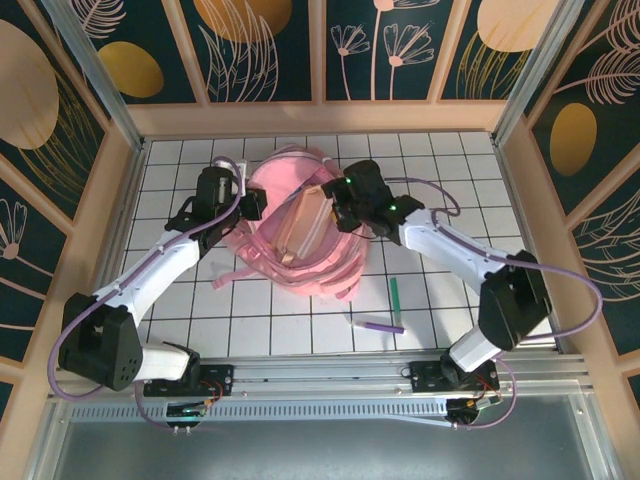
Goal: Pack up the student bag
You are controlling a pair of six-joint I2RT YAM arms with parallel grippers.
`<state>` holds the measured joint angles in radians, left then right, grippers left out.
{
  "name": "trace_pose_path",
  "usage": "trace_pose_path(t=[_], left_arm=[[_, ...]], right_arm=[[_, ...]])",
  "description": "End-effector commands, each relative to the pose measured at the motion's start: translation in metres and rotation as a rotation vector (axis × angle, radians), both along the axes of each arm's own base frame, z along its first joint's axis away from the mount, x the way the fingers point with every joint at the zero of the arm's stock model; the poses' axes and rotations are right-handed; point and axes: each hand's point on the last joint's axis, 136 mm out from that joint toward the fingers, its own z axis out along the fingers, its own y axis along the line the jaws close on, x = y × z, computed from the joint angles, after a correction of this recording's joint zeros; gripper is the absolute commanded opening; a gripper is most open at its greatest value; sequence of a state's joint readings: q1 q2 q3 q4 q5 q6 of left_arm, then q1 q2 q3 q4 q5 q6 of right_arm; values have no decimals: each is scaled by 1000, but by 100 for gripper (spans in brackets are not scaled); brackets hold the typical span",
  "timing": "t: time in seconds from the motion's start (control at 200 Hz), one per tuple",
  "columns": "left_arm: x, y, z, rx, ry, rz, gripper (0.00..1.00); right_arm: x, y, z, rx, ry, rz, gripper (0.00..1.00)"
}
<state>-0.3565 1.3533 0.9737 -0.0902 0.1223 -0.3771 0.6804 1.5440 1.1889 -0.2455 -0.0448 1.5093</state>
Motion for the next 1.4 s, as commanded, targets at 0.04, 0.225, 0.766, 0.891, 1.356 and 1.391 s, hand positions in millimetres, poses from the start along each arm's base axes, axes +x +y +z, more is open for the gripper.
trace_pose_path(t=[0.04,0.225,0.766,0.891,1.356,1.391], left_arm=[[17,-1,61,-130,-143,65,0],[10,-5,62,-137,-153,28,3],[-93,-81,53,181,-197,-745,63],[-55,-27,64,411,-294,-492,82],[67,75,-90,502,256,34,81],[71,76,-101,516,254,27,75]], right_arm=[[-21,-18,-60,-211,28,123,58],[6,-4,-88,-322,-61,360,51],[94,-103,-64,-335,-319,459,13],[78,-127,-55,-378,-264,417,26],[24,-77,-75,-399,-175,552,59],[23,-77,-84,-387,-166,550,58]])
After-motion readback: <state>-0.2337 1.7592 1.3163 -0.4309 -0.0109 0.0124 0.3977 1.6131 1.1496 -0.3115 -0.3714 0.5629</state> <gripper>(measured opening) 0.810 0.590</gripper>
